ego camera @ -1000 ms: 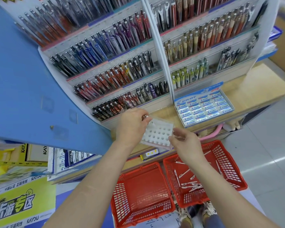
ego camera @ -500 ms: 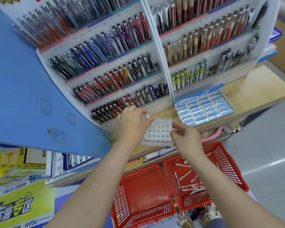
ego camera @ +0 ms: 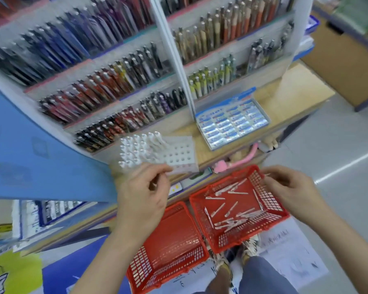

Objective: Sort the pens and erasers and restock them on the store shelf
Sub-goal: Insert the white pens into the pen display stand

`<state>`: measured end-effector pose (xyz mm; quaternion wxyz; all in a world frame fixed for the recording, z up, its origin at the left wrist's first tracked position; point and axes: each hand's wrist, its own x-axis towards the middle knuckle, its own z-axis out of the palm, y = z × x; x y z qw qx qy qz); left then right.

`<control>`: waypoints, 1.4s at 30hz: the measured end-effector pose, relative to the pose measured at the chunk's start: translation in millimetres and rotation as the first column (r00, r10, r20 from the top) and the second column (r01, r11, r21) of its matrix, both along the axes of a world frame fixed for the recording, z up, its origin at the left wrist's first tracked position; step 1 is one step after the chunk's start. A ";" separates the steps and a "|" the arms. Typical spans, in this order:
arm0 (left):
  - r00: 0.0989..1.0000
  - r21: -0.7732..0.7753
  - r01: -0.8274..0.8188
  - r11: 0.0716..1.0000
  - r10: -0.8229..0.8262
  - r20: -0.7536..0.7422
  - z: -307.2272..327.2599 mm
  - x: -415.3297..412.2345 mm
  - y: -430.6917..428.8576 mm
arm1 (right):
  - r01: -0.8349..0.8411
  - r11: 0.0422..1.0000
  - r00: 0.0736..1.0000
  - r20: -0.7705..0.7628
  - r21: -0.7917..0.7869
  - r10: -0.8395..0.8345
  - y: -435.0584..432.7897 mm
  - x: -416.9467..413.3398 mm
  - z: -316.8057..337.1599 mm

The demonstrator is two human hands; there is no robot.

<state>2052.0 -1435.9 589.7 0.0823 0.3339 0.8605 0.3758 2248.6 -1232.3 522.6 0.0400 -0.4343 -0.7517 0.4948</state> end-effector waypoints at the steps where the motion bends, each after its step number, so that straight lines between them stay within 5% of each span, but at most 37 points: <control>1: 0.999 -0.024 0.027 0.999 -0.026 0.047 -10.0 7.5 -0.9 | 0.008 1.000 0.998 0.055 0.002 -0.008 3.4 17.4 -5.6; 7: 0.946 -0.250 0.234 0.940 -0.160 0.282 -114.7 52.5 9.5 | 0.084 0.996 0.971 0.226 -0.026 -0.076 7.4 87.0 -67.3; 12: 0.911 -0.388 0.337 0.858 -0.193 0.364 -249.5 85.1 28.9 | 0.007 1.000 0.952 0.306 -0.005 -0.005 12.4 106.7 -189.8; 22: 0.894 -0.679 0.446 0.584 -0.321 0.312 -601.3 124.3 61.4 | -0.350 0.934 0.885 0.350 0.065 0.307 15.9 108.6 -516.3; 29: 0.891 -0.822 0.399 0.406 -0.383 0.244 -771.8 97.7 69.6 | -0.566 0.811 0.777 0.424 0.145 0.466 29.9 50.4 -681.8; 33: 0.933 -0.839 0.307 0.449 -0.316 0.172 -833.4 86.7 71.9 | -0.658 0.738 0.665 0.575 0.149 0.477 40.7 13.4 -746.4; 39: 0.932 -0.839 0.171 0.517 -0.362 -0.033 -854.6 87.3 72.1 | -0.695 0.665 0.641 0.654 0.273 0.402 60.7 -9.0 -782.2; 42: 0.913 -0.861 0.223 0.456 -0.408 0.020 -855.6 86.3 75.4 | -0.718 0.632 0.612 0.697 0.293 0.373 61.6 -17.0 -777.9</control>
